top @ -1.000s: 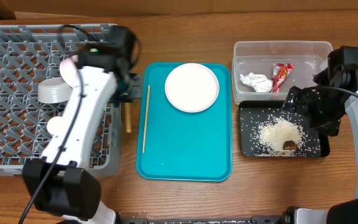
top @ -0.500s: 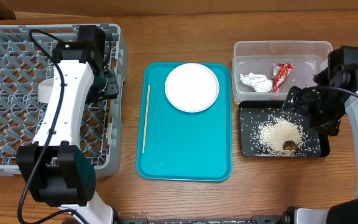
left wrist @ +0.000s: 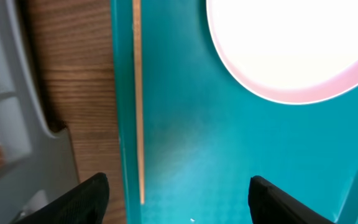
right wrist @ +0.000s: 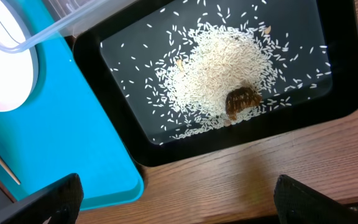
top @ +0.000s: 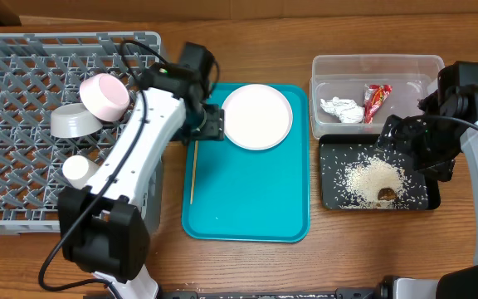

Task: Sort waste into correct bins and load items into the dishwasher
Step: 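Grasp the second chopstick with the left gripper, stand it in the rack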

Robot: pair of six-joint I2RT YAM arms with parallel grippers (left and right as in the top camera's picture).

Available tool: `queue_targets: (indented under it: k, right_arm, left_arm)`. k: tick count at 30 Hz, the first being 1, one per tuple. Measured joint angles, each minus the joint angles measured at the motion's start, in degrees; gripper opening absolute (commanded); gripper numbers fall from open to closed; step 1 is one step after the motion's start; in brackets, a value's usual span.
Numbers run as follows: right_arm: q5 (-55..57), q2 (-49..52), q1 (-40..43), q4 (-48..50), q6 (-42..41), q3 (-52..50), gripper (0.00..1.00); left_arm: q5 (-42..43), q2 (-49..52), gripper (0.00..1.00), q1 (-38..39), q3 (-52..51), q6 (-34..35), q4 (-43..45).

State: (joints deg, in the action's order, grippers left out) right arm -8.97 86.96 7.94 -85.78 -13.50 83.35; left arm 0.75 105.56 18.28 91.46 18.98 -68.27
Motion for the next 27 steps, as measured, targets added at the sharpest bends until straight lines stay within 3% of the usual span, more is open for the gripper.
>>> queue_targets:
  k: [15,16,17,20,27]
  right_arm:
    - [0.00,-0.02,0.00,-0.26,0.02,0.00,1.00]
    - [0.02,0.00,0.00,-0.24,0.00,0.00,1.00]
    - [0.02,0.00,0.00,-0.26,0.02,0.00,1.00]
    - [0.02,0.00,0.00,-0.31,0.04,0.00,1.00]
    - [0.00,0.00,0.00,-0.37,0.02,0.00,1.00]
  left_arm:
    - [0.94,15.91,0.71,0.22,-5.44,2.58,4.17]
    - [1.46,16.20,0.67,0.22,-5.33,2.58,3.80]
    - [1.55,16.20,0.56,0.22,-5.25,2.60,3.76]
    - [2.56,16.46,0.06,0.22,-5.14,3.19,3.63]
    - [2.47,17.00,0.04,-0.02,-4.31,3.39,0.22]
